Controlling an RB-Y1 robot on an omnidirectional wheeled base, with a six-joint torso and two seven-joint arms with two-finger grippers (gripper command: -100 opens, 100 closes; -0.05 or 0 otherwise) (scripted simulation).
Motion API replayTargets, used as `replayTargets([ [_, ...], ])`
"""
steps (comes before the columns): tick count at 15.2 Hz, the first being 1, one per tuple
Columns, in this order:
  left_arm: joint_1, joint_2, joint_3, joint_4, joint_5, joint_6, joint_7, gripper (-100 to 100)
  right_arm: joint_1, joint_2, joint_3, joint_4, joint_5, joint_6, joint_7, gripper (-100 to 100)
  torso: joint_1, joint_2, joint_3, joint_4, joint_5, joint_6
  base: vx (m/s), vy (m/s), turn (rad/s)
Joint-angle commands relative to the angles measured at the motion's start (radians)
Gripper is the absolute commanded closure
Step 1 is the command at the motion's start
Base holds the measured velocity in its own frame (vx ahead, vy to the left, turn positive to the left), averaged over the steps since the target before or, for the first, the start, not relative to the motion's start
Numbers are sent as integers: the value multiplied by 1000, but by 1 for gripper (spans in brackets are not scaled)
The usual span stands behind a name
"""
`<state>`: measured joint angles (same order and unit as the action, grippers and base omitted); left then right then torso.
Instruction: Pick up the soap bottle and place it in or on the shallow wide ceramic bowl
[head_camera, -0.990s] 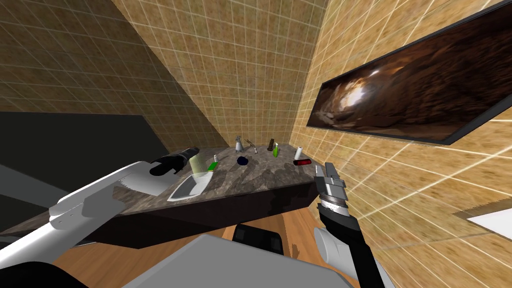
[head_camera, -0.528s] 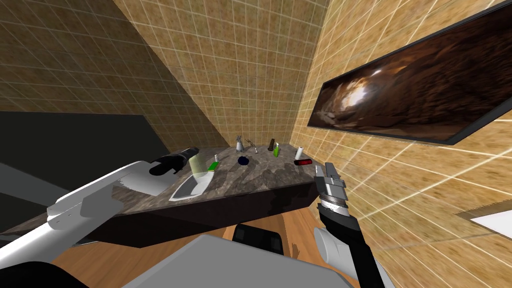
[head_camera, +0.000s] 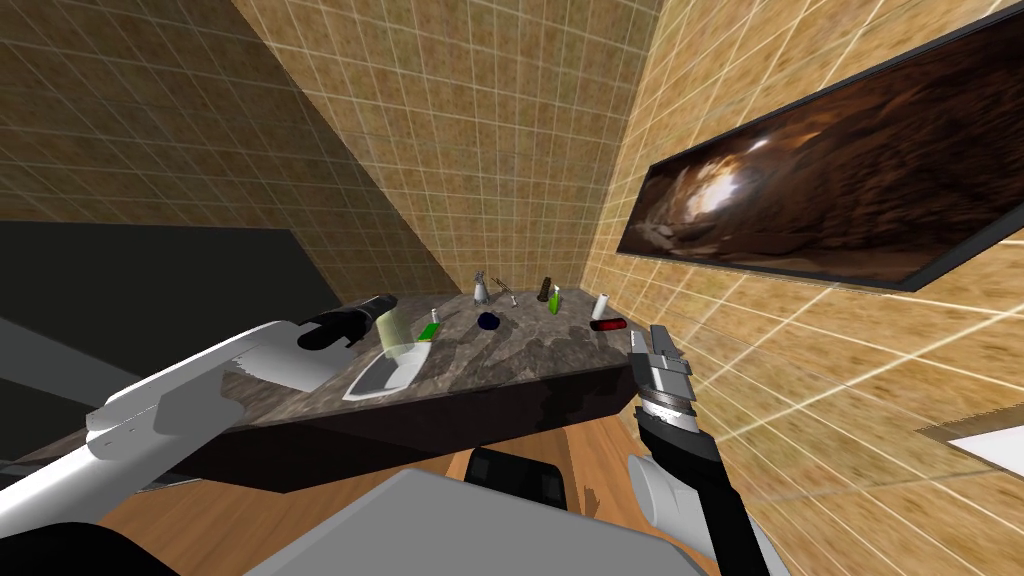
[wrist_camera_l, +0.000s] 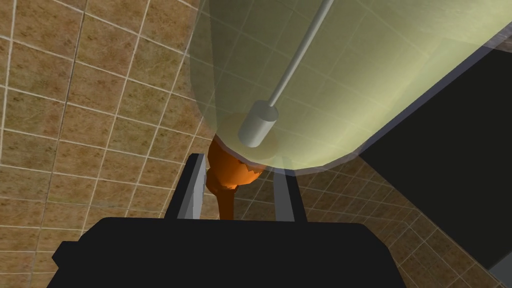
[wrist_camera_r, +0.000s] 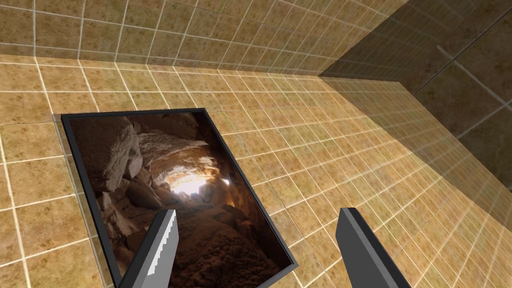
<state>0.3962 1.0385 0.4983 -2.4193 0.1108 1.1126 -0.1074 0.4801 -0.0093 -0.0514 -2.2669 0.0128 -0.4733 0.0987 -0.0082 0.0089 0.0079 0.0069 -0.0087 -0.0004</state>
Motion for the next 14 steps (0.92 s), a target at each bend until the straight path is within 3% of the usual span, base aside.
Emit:
replayTargets([
  [1,0,1,0,0,0,0,0,100,0,0,0,0,0,0,0,0,0,0,0,0,0,0,-2,17,-8],
  [14,19,39,23,-31,37,60,5,100,0,0,0,0,0,0,0,0,0,2,2,1,-1,0,-10,31,14],
])
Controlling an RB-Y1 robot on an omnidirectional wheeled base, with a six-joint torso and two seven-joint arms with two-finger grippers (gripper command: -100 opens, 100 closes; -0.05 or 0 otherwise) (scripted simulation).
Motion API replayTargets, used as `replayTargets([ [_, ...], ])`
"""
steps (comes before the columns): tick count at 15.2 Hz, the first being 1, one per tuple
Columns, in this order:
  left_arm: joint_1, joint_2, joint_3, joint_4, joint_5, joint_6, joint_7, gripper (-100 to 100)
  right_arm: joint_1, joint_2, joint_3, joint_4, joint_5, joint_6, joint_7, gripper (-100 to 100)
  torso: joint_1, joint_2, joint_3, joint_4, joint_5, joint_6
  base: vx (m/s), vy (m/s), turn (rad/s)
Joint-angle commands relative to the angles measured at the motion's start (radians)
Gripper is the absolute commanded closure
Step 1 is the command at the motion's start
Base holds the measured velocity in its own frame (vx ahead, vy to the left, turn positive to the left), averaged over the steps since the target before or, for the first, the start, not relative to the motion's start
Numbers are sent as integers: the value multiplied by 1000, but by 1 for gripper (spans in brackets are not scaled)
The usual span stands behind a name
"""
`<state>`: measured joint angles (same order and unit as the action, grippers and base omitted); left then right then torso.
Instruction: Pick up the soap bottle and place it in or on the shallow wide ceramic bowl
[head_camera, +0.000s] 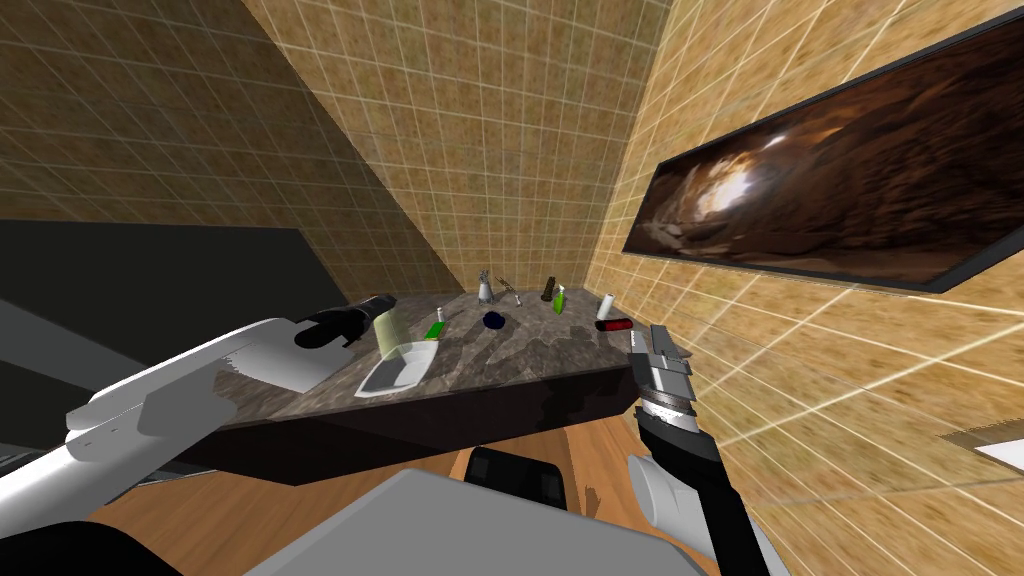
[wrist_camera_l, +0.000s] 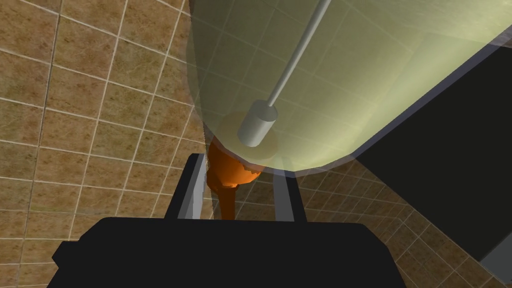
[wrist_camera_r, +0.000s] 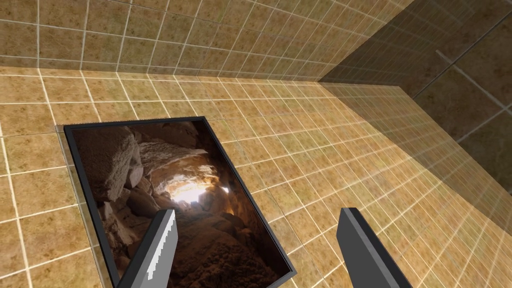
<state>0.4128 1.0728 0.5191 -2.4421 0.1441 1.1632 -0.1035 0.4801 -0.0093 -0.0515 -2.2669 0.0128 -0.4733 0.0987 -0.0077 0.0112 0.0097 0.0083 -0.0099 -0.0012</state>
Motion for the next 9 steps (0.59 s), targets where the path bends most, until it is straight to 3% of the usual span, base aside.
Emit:
replayTargets([
  [1,2,5,2,-8,4,10,1,100,0,0,0,0,0,0,0,0,0,0,0,0,0,0,-14,55,32],
  [7,9,18,10,-36,17,31,3,100,0,0,0,0,0,0,0,0,-2,0,0,1,-1,1,-5,26,-1],
  [9,14,29,17,-78,27,48,4,100,0,0,0,0,0,0,0,0,-1,0,1,1,-1,1,-7,55,3],
])
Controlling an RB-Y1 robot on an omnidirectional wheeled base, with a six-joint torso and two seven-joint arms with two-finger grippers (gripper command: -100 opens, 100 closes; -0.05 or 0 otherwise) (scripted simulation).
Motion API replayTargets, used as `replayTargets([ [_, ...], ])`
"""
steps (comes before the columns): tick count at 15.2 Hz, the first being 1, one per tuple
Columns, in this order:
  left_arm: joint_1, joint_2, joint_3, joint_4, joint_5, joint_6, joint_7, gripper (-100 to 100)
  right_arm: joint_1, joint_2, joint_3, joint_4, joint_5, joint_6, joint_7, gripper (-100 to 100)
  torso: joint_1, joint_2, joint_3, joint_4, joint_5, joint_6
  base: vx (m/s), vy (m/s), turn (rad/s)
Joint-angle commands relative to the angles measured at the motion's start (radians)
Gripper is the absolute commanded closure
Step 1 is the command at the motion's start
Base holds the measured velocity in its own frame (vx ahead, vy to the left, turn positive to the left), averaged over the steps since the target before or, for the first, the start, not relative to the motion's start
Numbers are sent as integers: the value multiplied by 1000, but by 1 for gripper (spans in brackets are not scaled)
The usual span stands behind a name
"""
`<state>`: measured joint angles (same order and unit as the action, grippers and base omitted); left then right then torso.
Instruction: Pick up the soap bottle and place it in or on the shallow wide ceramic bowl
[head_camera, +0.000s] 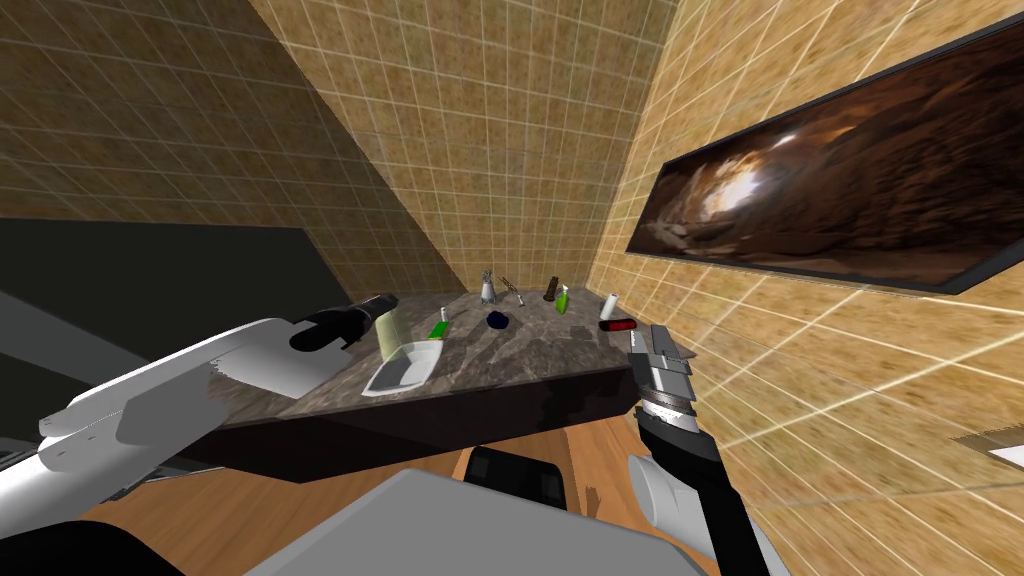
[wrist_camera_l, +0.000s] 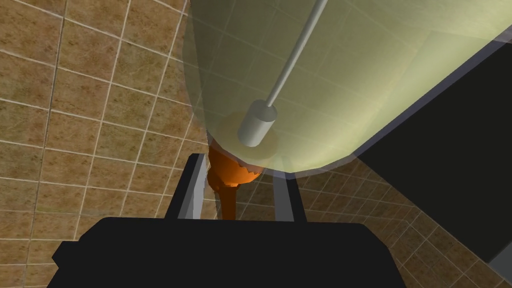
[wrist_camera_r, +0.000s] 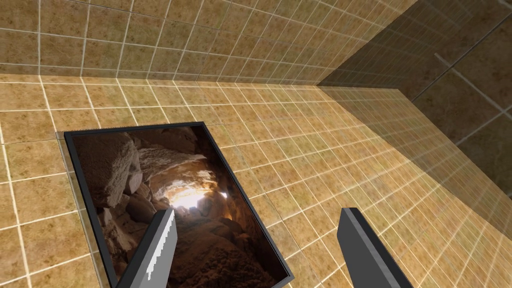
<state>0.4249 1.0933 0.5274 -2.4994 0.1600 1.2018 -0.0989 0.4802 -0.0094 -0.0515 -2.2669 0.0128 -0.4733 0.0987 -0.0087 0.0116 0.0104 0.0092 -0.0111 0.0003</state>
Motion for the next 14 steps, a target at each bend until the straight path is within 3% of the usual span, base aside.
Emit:
replayTargets([
  [1,4,13,11,-46,15,15,0,100,0,0,0,0,0,0,0,0,0,0,0,0,0,0,-10,51,47],
  [5,8,20,15,-116,21,26,1,100,0,0,0,0,0,0,0,0,-3,1,1,1,-1,1,-7,30,15],
  [6,5,18,11,-97,18,28,2,100,0,0,0,0,0,0,0,0,-4,1,1,1,-2,1,1,16,15],
  [7,5,20,13,-102,21,29,2,-100,0,0,0,0,0,0,0,0,-4,1,1,1,-1,0,0,0,0],
  [11,5,20,13,-102,21,29,2,-100,0,0,0,0,0,0,0,0,-4,0,0,0,-1,0,0,0,0],
  [12,-7,46,35,-98,60,54,6,-100,0,0,0,0,0,0,0,0,-4,0,0,0,-1,0,3,13,-39],
  [14,-18,72,57,-93,98,80,11,-100,0,0,0,0,0,0,0,0,-3,0,0,0,-1,1,10,36,-68],
])
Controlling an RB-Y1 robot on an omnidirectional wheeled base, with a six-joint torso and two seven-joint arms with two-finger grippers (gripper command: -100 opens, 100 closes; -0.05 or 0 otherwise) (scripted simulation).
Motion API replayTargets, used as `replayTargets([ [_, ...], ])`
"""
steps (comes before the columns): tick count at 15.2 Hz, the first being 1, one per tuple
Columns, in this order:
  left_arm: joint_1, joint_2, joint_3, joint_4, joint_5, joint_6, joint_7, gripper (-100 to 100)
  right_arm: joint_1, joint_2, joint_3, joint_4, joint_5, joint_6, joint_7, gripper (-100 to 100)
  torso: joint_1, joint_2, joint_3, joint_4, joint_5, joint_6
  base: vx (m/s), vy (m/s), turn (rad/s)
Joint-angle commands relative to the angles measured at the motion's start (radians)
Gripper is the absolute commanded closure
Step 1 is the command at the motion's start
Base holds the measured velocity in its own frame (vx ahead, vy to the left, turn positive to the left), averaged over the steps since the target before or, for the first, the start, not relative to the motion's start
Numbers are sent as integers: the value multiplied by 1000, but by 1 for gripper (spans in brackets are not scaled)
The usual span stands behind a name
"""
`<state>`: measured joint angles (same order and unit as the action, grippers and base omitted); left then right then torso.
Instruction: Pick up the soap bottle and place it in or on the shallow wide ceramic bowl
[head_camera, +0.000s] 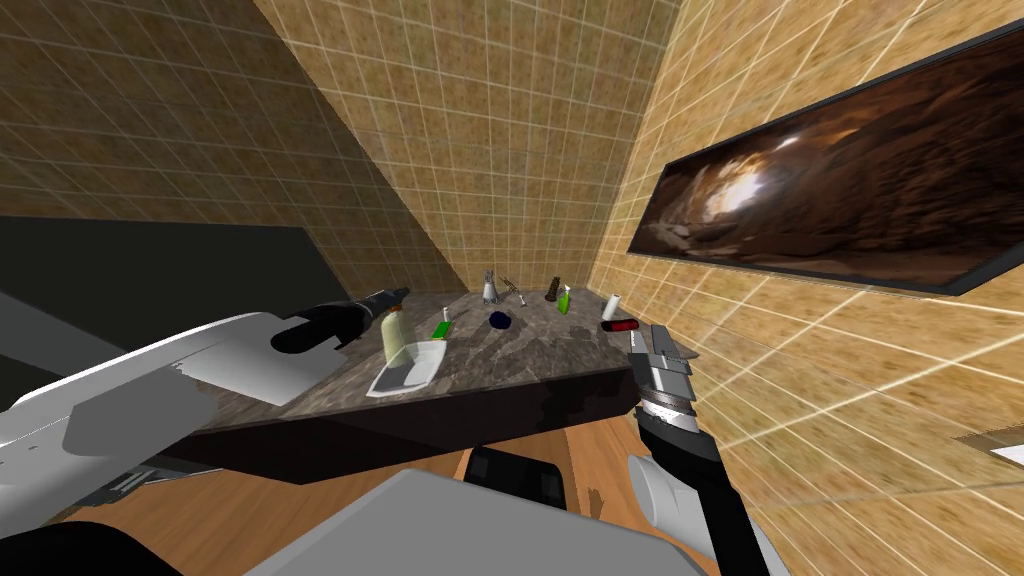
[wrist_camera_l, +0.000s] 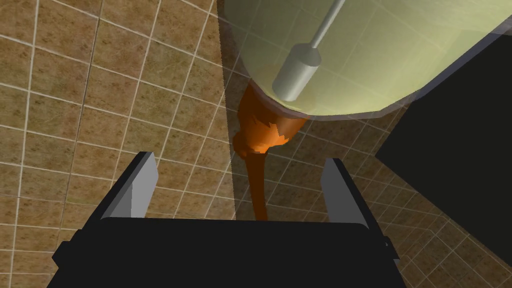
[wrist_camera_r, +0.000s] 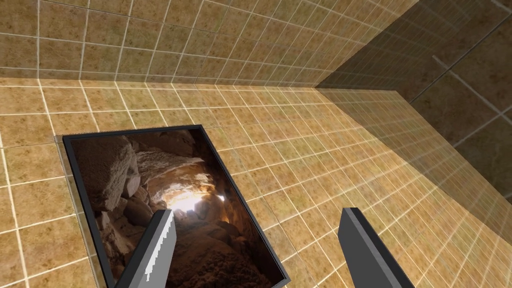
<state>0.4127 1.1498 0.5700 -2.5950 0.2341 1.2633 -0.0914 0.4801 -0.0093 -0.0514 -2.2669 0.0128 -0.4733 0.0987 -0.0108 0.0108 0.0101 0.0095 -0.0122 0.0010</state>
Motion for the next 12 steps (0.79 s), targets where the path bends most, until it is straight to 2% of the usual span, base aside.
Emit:
replayTargets([
  [1,-12,28,26,5,44,31,5,-100,0,0,0,0,0,0,0,0,0,0,0,0,0,0,15,45,-52],
  [5,-34,80,70,14,121,81,14,-100,0,0,0,0,0,0,0,0,1,0,0,0,0,0,11,44,-45],
  [6,-34,80,70,14,121,81,14,-100,0,0,0,0,0,0,0,0,1,0,0,0,0,0,6,30,-30],
  [7,-40,93,81,16,141,94,16,-100,0,0,0,0,0,0,0,0,0,0,0,0,0,0,5,25,-23],
  [8,-38,83,66,13,120,84,17,-100,0,0,0,0,0,0,0,0,0,0,0,0,0,0,3,16,-12],
  [12,-38,85,68,14,123,87,18,-100,0,0,0,0,0,0,0,0,-2,1,0,0,0,0,0,2,0],
])
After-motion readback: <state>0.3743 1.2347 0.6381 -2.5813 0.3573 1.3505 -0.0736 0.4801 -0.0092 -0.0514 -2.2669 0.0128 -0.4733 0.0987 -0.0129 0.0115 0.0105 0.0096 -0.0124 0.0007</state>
